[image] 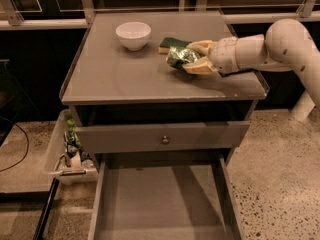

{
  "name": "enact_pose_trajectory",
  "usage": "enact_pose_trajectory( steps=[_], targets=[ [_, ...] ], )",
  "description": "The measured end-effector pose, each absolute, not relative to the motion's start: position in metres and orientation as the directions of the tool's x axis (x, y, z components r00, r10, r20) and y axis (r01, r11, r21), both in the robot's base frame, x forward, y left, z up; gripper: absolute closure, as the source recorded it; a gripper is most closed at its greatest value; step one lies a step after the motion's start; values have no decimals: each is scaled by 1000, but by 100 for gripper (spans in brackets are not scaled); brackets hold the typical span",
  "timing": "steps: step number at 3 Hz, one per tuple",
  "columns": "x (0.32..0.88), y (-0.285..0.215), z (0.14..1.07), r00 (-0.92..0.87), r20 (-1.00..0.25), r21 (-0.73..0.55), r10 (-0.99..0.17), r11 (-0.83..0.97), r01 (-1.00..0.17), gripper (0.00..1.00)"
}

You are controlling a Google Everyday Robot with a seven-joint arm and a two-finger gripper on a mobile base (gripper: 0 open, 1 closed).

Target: Pick green can from middle drawer and place on counter

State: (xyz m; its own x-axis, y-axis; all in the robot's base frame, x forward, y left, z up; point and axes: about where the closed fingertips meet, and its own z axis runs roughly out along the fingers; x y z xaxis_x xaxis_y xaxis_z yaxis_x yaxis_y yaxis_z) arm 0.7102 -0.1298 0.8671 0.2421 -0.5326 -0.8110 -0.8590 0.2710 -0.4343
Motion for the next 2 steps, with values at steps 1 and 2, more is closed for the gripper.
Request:
enact_pose_trajectory(
  steps=[1,2],
  targets=[
    [723,-121,854,206,-824,-393,-527,271,-879,100],
    [723,-121,859,205,-825,-392,-527,271,-879,82]
  ],
)
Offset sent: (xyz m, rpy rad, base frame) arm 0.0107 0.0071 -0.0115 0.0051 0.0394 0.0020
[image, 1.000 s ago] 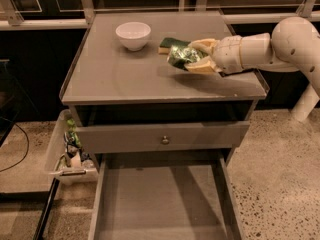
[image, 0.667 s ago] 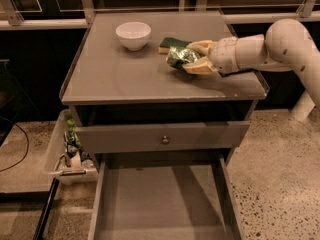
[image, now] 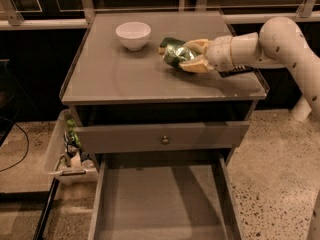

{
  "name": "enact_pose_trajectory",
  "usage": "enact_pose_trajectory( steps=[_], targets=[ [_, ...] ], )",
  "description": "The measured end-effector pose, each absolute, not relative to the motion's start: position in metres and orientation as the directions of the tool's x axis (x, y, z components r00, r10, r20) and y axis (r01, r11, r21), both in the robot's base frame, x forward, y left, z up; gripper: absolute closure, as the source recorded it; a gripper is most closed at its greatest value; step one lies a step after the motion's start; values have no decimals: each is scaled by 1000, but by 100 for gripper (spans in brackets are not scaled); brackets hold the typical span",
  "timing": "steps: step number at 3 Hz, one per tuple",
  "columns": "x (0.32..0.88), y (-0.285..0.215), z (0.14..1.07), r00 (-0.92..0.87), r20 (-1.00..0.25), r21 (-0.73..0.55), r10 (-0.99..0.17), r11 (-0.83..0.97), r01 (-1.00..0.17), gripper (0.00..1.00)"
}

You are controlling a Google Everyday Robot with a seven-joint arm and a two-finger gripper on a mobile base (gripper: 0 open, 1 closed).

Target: Pick green can from middle drawer and place on counter

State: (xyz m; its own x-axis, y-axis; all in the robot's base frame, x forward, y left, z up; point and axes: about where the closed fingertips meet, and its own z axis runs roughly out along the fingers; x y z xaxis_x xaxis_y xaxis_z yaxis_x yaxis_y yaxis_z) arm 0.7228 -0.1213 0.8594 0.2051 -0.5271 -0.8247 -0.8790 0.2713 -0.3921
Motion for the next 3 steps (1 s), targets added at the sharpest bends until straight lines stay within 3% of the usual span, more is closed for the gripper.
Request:
enact_pose_trajectory(
  steps=[3],
  targets=[
    [723,-121,860,205,-825,-392,-527,271,-879,13]
  ],
)
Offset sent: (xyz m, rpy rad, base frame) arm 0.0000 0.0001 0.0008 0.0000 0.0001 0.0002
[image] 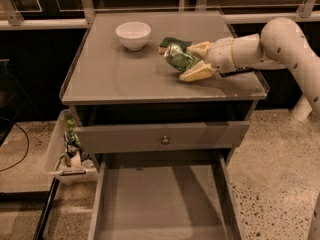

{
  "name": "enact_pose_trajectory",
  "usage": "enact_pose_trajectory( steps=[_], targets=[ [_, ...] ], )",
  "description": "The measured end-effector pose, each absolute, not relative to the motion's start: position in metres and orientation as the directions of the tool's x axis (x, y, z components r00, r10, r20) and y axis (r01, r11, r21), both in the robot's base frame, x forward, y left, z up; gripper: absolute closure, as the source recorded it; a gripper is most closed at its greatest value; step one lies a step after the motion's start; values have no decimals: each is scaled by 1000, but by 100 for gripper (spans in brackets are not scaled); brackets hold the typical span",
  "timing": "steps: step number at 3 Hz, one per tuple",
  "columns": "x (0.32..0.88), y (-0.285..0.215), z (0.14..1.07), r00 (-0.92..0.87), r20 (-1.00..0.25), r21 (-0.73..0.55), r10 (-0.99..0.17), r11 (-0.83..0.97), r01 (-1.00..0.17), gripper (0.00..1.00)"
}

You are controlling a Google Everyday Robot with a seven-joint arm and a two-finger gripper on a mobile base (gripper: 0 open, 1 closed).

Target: Pick green can from middle drawer and place on counter

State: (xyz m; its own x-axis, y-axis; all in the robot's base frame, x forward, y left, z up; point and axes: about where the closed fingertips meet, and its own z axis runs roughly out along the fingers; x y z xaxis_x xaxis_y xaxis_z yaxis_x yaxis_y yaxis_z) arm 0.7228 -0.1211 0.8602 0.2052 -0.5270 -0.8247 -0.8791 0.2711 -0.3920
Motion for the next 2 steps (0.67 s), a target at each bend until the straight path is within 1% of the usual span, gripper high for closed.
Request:
enact_pose_trajectory(
  steps=[1,2],
  targets=[
    [723,-121,860,205,-825,-392,-527,271,-879,0],
    [723,-121,860,205,-825,-392,-527,271,-879,0]
  ],
)
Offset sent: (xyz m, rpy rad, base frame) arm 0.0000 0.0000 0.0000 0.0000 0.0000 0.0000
